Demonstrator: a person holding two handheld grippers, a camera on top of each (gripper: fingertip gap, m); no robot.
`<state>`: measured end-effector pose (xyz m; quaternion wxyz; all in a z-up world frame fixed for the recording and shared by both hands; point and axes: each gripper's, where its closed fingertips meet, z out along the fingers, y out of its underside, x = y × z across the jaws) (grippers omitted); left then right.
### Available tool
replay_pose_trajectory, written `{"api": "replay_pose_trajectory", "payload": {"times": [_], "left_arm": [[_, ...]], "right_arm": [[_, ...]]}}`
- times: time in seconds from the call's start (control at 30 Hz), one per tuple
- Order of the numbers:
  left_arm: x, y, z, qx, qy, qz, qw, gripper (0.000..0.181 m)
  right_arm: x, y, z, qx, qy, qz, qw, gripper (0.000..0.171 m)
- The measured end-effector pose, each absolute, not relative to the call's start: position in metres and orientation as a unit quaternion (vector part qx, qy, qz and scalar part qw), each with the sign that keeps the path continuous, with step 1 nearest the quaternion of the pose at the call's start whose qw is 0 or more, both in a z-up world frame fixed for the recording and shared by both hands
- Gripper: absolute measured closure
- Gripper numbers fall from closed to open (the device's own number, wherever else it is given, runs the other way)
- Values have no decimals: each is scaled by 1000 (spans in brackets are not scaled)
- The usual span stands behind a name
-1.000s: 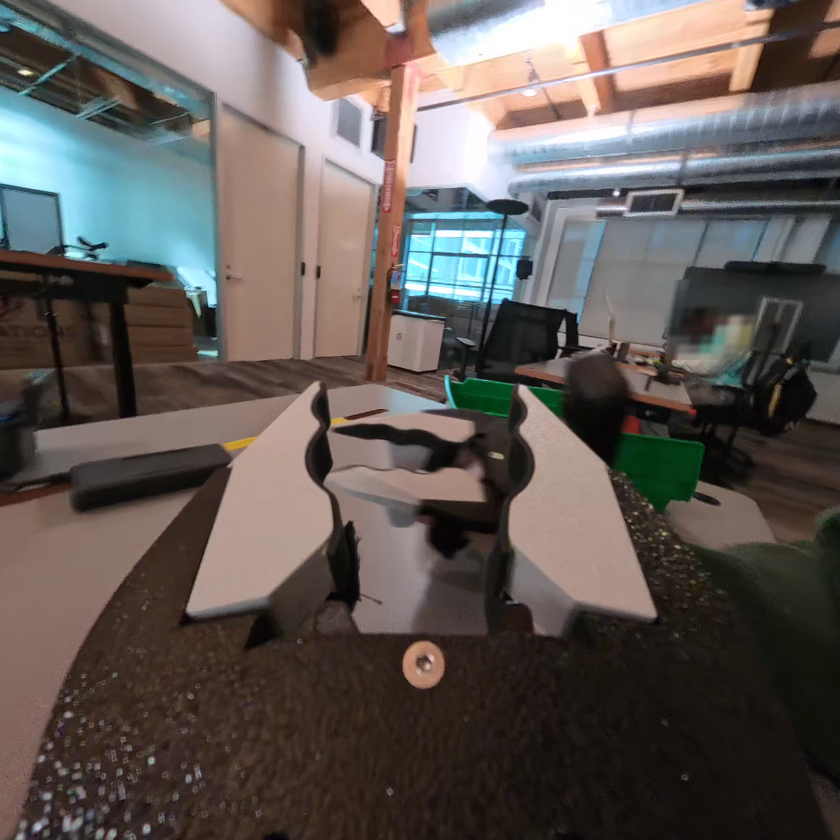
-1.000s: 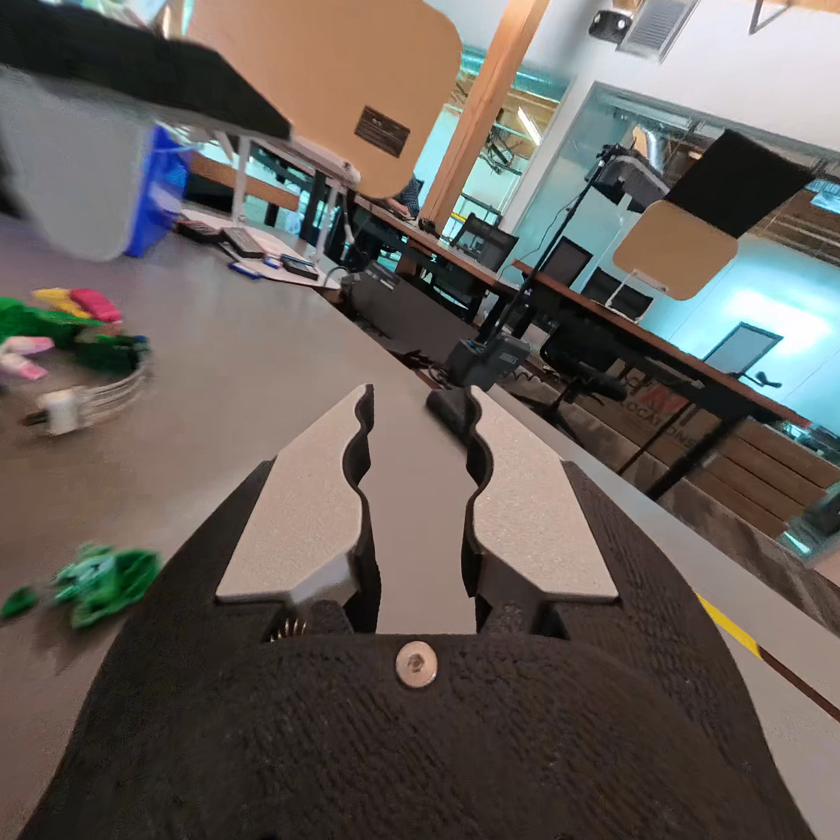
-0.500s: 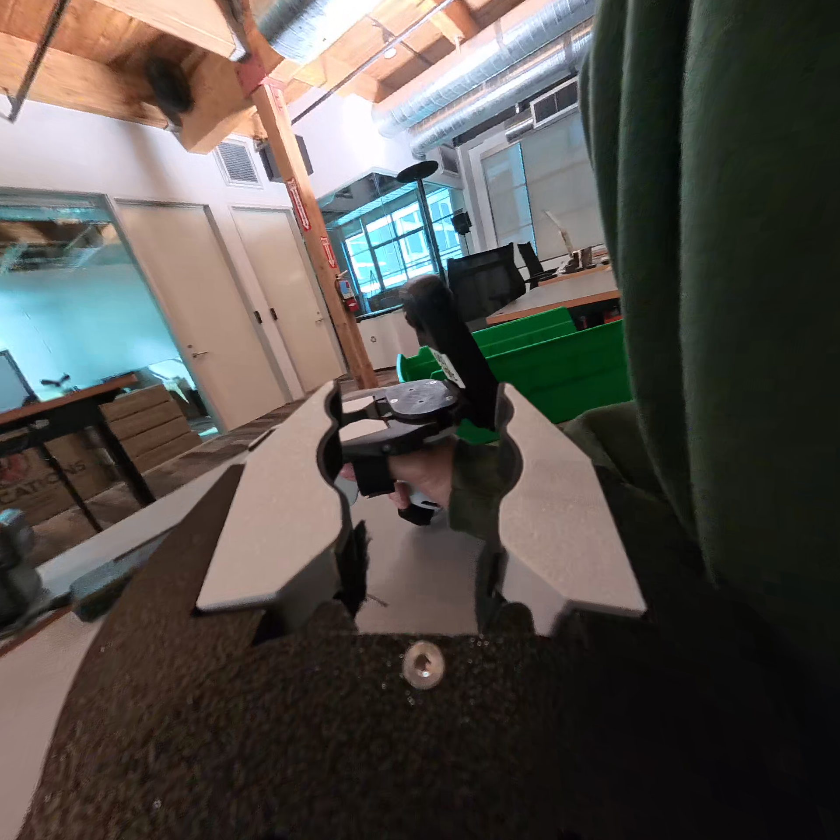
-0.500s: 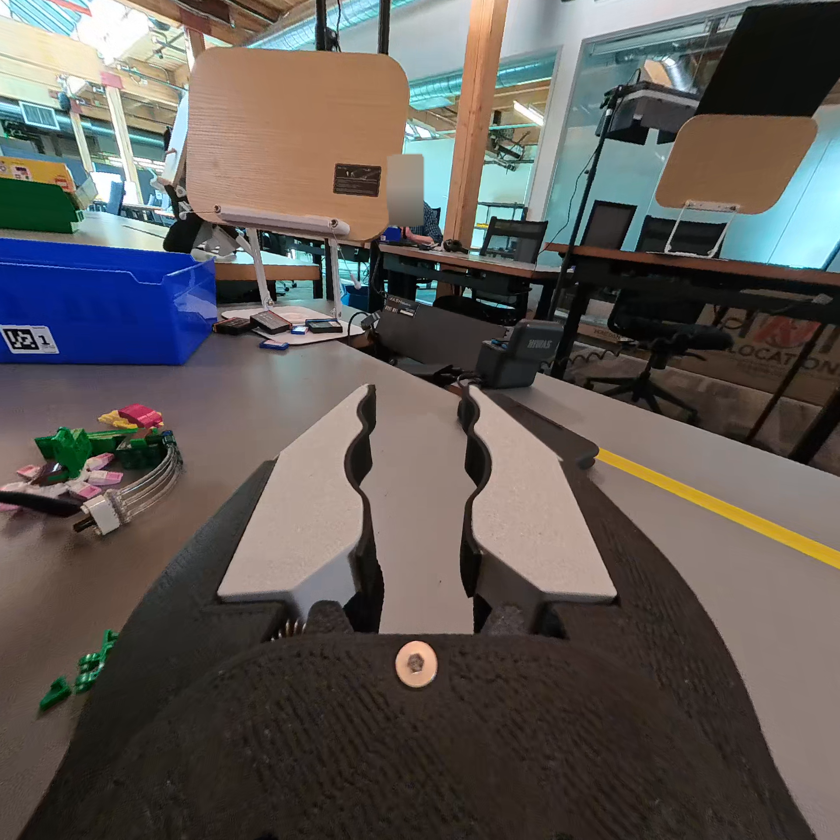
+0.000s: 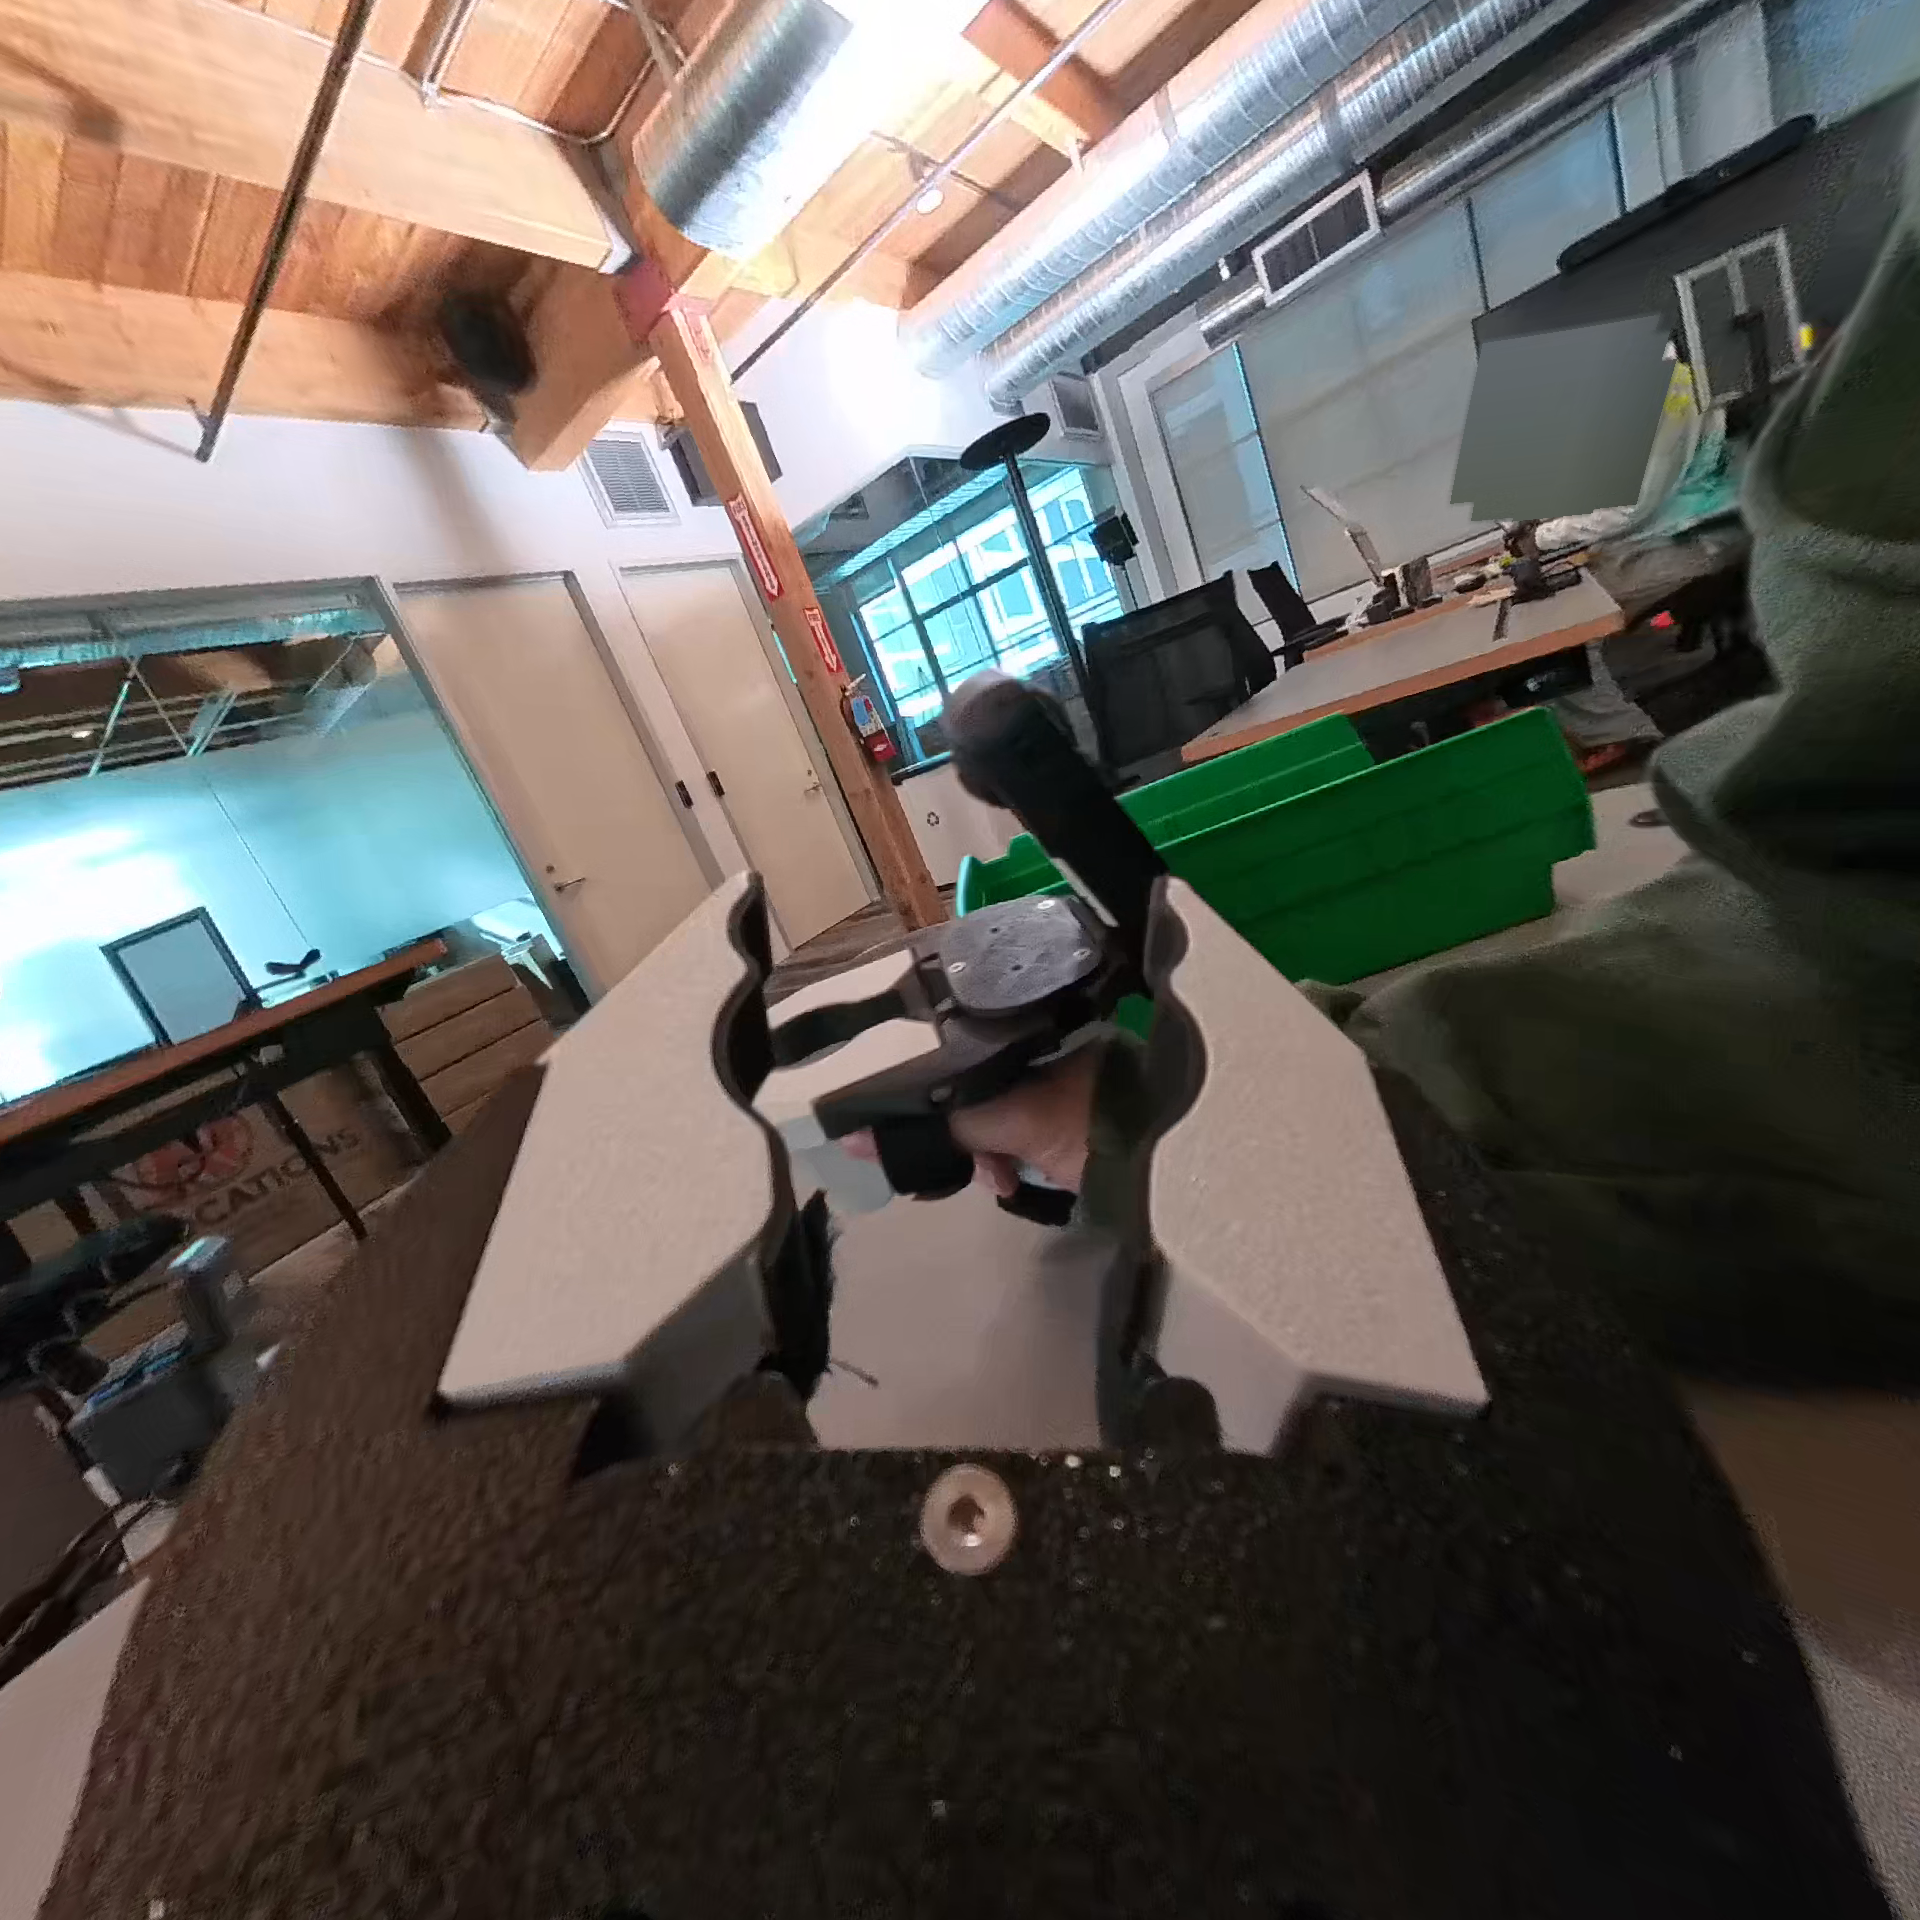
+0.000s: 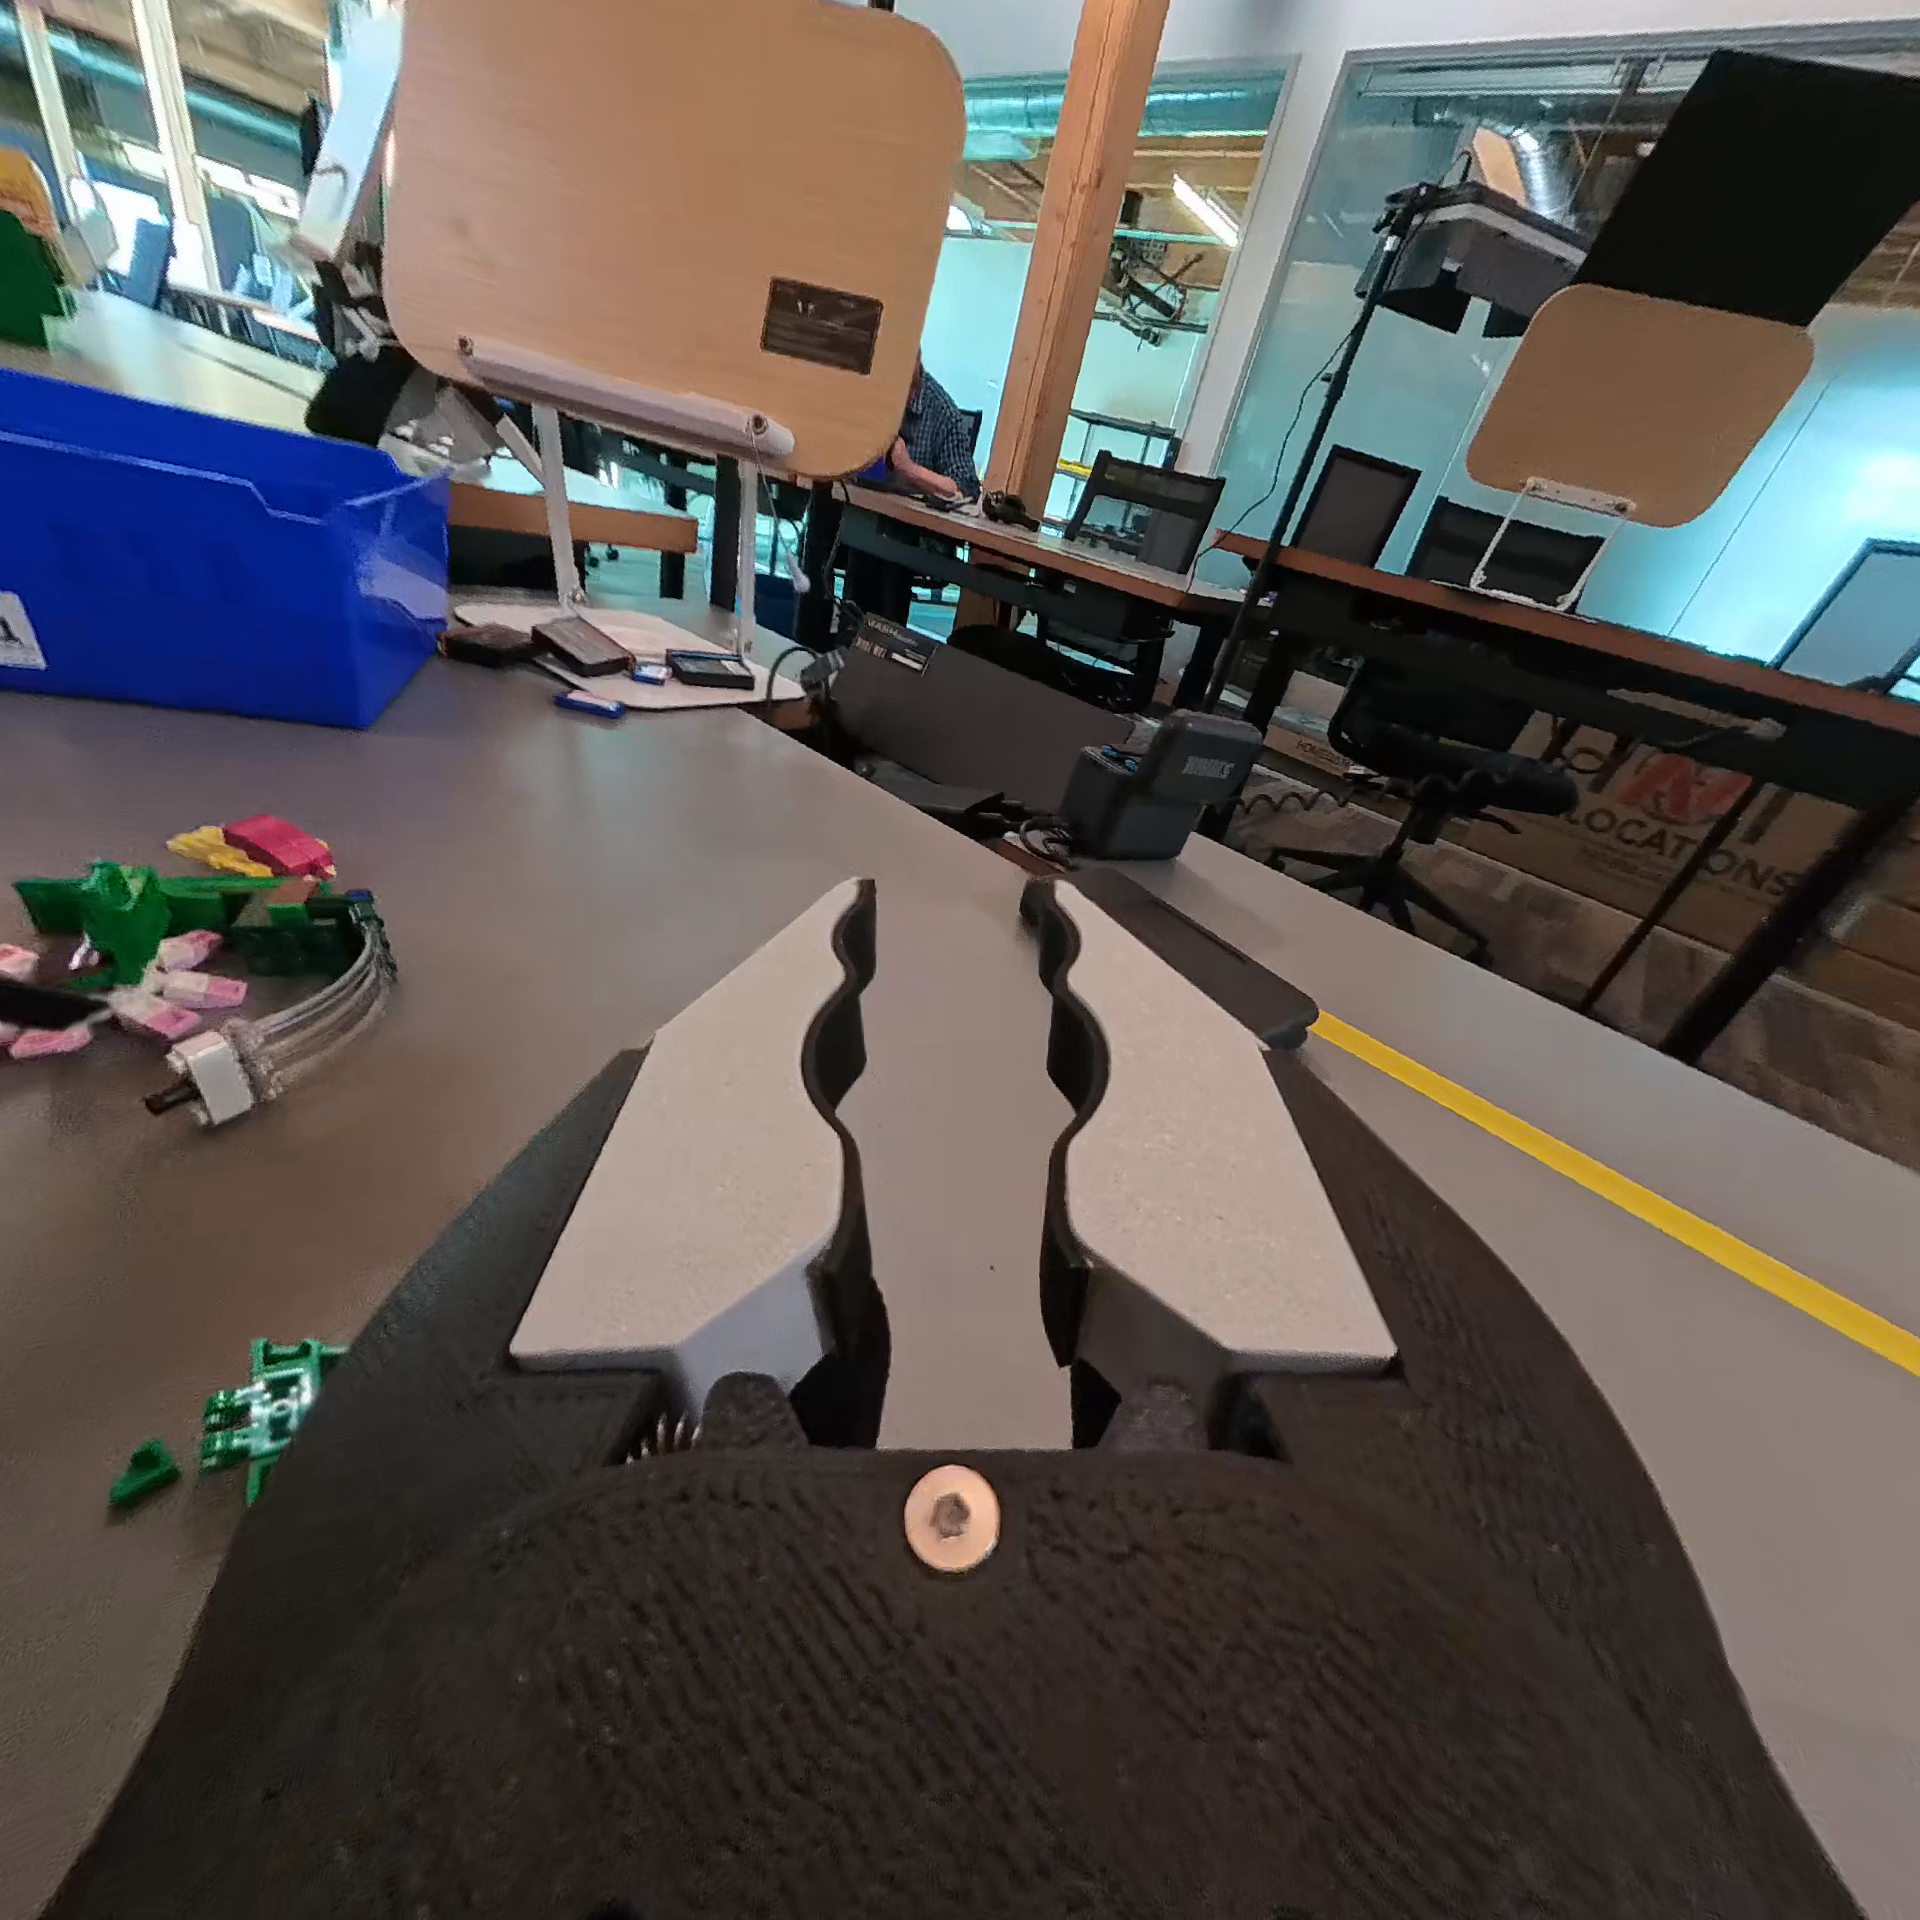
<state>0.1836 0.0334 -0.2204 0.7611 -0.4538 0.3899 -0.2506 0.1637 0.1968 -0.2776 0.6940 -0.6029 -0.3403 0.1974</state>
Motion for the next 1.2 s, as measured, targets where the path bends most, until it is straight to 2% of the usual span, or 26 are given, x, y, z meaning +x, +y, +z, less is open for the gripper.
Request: {"api": "replay_pose_trajectory", "payload": {"times": [0.3,0.43,0.53,0.57,0.6,0.93,1.2], "left_arm": [[208,6,-229,-396,464,-193,768,111],[210,0,-233,-385,461,-216,770,123],[216,-3,-238,-408,457,-270,743,112],[212,1,-234,-417,440,-271,748,97],[205,8,-230,-426,418,-265,757,91],[178,32,-231,-488,345,-312,739,99],[192,13,-232,-454,396,-283,746,104]], "right_arm": [[150,187,-287,-595,-388,190,678,144],[148,186,-288,-596,-392,194,673,144],[150,185,-287,-595,-386,198,676,144],[151,185,-286,-595,-383,199,677,144],[151,186,-286,-597,-381,200,677,144],[153,185,-286,-602,-372,199,678,145],[155,181,-287,-606,-370,171,683,145]]}}
